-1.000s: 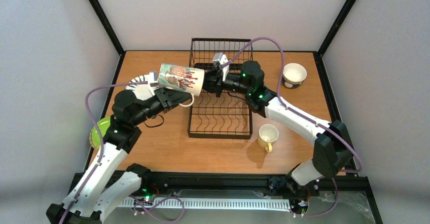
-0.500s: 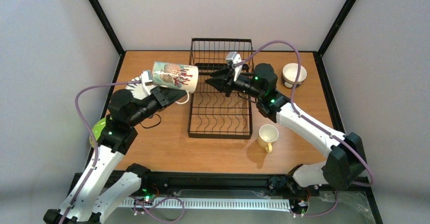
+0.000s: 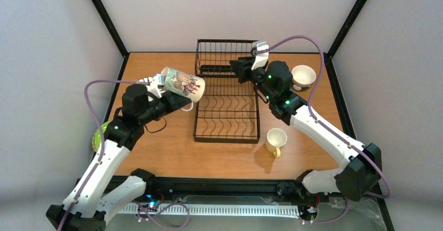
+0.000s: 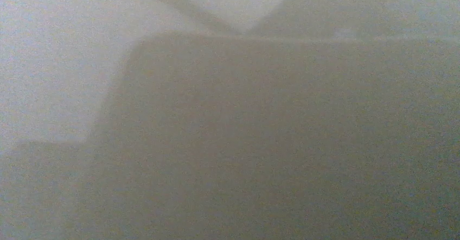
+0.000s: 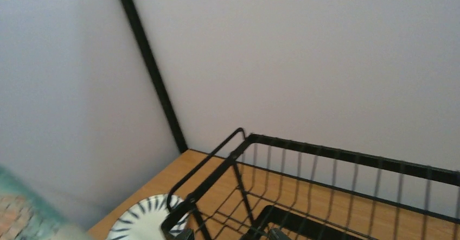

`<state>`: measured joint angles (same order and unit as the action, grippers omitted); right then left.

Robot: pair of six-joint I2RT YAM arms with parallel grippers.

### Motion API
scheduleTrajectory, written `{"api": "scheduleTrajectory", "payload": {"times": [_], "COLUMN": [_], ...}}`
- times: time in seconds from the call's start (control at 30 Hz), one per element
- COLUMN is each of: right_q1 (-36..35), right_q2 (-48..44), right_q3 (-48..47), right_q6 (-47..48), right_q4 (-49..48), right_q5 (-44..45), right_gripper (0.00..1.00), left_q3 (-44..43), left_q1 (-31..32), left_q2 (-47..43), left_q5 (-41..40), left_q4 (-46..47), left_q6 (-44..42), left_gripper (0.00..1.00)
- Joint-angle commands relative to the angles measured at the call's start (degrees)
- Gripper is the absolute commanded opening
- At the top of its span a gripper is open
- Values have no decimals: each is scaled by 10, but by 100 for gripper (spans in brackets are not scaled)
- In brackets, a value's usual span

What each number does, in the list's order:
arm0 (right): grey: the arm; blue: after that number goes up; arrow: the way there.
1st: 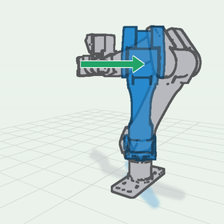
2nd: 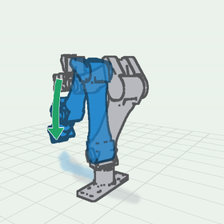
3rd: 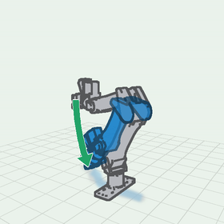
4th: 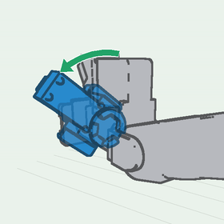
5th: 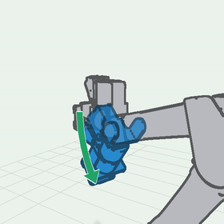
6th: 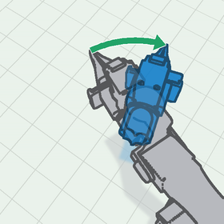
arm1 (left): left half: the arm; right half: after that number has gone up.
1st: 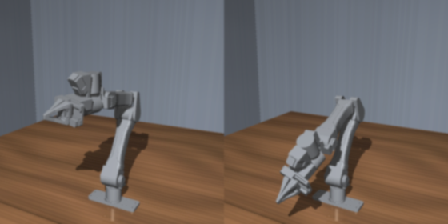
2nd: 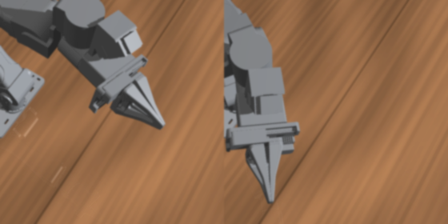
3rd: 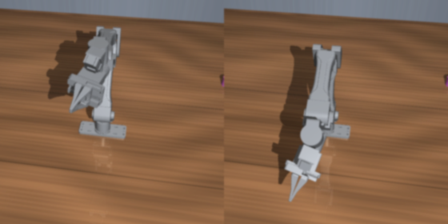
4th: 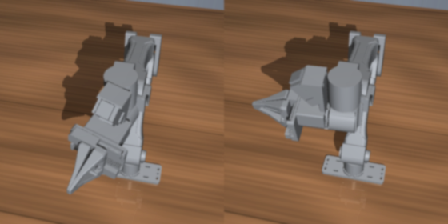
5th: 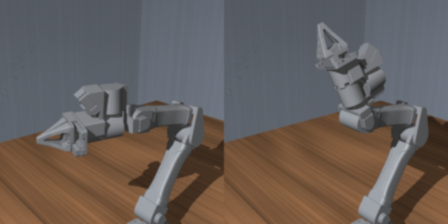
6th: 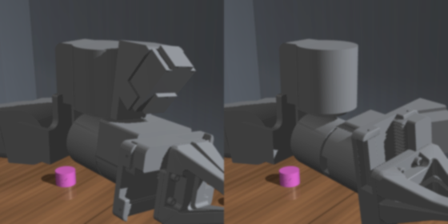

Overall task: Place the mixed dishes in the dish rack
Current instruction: Place the upside down cup on the dish rack.

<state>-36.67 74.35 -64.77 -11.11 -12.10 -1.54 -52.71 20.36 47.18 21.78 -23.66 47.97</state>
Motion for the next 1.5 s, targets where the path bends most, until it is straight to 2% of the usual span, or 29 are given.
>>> {"api": "scheduleTrajectory", "payload": {"times": [0.0, 0.17, 0.3, 0.6, 0.77, 1.03, 1.37, 1.47], "right_q1": [12, 19, 22, 29, 35, 47, 55, 57], "right_q2": [30, 56, 69, 96, 109, 119, 111, 107], "right_q3": [-36, -53, -63, -107, -132, -158, -161, -158], "right_q6": [-21, -20, -18, -7, 1, 2, 14, 16], "right_q4": [28, 27, 26, 58, 81, 97, 101, 101], "right_q5": [91, 102, 99, 97, 106, 104, 113, 115], "right_gripper": [80, 80, 80, 80, 80, 80, 80, 80], "left_q3": [-38, -24, -49, -213, -256, -228, -156, -129], "left_q1": [3, 3, 3, 26, 79, 212, 279, 282], "left_q2": [3, 15, 46, 148, 179, 201, 234, 241], "left_q5": [-34, -76, -109, -98, -98, -189, -297, -314], "left_q4": [-3, -18, -25, -87, -124, -150, -104, -72], "left_q6": [-76, -108, -143, -236, -276, -293, -285, -281], "left_gripper": [0, 0, 0, 0, 0, 0, 0, 0]}}
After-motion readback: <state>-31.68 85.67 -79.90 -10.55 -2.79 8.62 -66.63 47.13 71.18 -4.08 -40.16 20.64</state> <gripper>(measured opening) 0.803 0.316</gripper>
